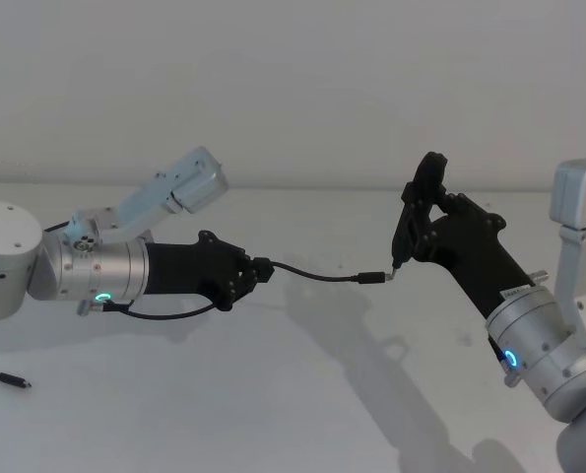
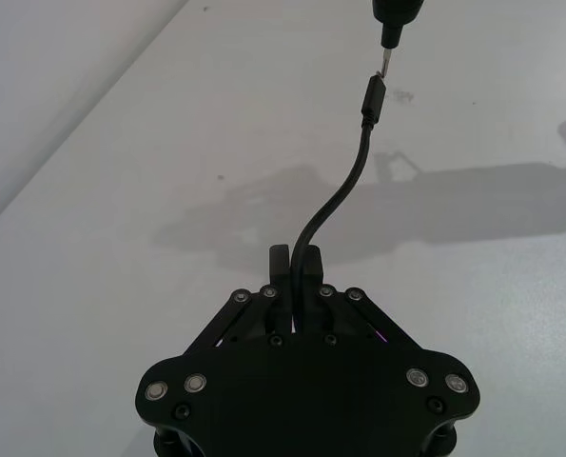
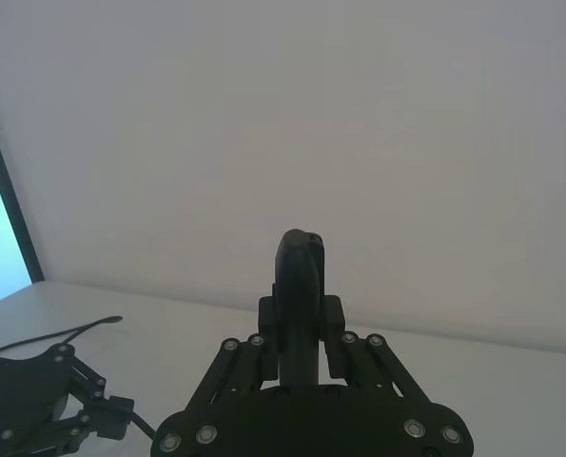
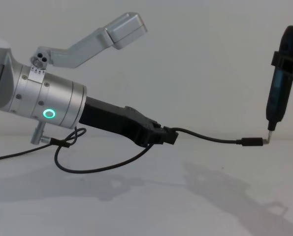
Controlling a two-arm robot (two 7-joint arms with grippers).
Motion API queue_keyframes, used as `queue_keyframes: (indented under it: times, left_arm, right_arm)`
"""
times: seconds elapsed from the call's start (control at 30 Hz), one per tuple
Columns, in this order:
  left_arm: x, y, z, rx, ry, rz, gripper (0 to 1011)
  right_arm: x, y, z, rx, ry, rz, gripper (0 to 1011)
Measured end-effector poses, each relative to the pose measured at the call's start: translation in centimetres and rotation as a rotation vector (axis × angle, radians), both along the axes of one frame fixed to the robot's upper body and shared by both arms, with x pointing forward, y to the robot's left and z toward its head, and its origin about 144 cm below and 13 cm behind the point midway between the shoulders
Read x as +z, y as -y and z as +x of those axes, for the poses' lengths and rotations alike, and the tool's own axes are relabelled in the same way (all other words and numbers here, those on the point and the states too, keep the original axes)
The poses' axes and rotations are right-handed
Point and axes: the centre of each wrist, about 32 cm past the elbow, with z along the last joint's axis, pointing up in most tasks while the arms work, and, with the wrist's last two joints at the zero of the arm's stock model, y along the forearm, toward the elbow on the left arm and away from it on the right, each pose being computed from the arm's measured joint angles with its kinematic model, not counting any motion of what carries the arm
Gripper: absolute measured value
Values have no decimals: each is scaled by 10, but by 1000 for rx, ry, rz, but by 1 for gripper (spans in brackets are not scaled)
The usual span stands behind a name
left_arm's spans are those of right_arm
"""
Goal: Pick up the data cable with the one hand.
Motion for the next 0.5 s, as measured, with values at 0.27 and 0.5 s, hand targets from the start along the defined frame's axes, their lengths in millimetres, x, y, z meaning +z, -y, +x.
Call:
queue_keyframes:
  times: [0.27, 0.5]
  left_arm:
    - [0, 0, 0, 0, 0, 0, 61]
    - [0, 0, 0, 0, 0, 0, 61]
  right_arm:
    - [0, 0, 0, 0, -1, -1, 275]
    - [0, 0, 0, 0, 0, -2, 275]
